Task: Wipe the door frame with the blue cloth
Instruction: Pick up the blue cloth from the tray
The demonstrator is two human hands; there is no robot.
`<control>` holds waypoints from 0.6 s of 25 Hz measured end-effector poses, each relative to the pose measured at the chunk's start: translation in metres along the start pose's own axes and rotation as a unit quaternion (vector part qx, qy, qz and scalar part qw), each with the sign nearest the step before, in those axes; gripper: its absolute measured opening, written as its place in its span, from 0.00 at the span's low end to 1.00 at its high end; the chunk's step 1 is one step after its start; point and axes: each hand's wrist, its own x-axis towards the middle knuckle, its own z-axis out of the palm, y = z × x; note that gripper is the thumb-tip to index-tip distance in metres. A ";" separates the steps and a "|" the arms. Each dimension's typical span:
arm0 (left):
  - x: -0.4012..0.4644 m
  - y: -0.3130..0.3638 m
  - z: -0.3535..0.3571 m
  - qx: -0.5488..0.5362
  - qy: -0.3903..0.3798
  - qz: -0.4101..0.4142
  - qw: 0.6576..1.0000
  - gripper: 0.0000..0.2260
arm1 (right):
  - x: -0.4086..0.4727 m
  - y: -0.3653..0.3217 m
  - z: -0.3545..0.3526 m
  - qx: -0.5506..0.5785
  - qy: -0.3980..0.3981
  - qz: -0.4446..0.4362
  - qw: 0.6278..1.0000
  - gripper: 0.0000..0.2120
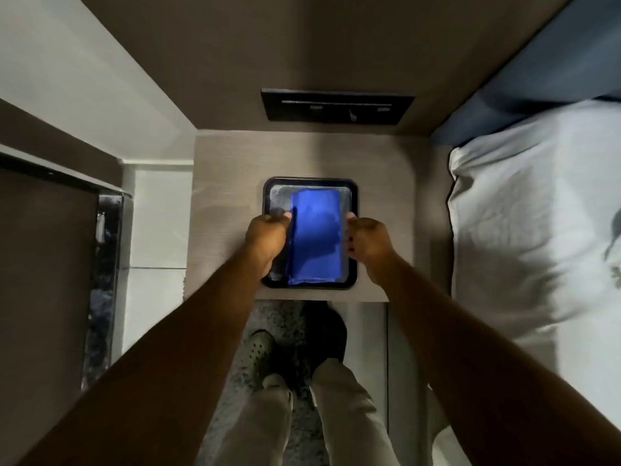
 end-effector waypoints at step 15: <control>0.001 -0.025 0.008 -0.082 -0.011 -0.011 0.996 0.02 | 0.006 0.008 0.025 -0.007 -0.031 -0.012 0.999 0.04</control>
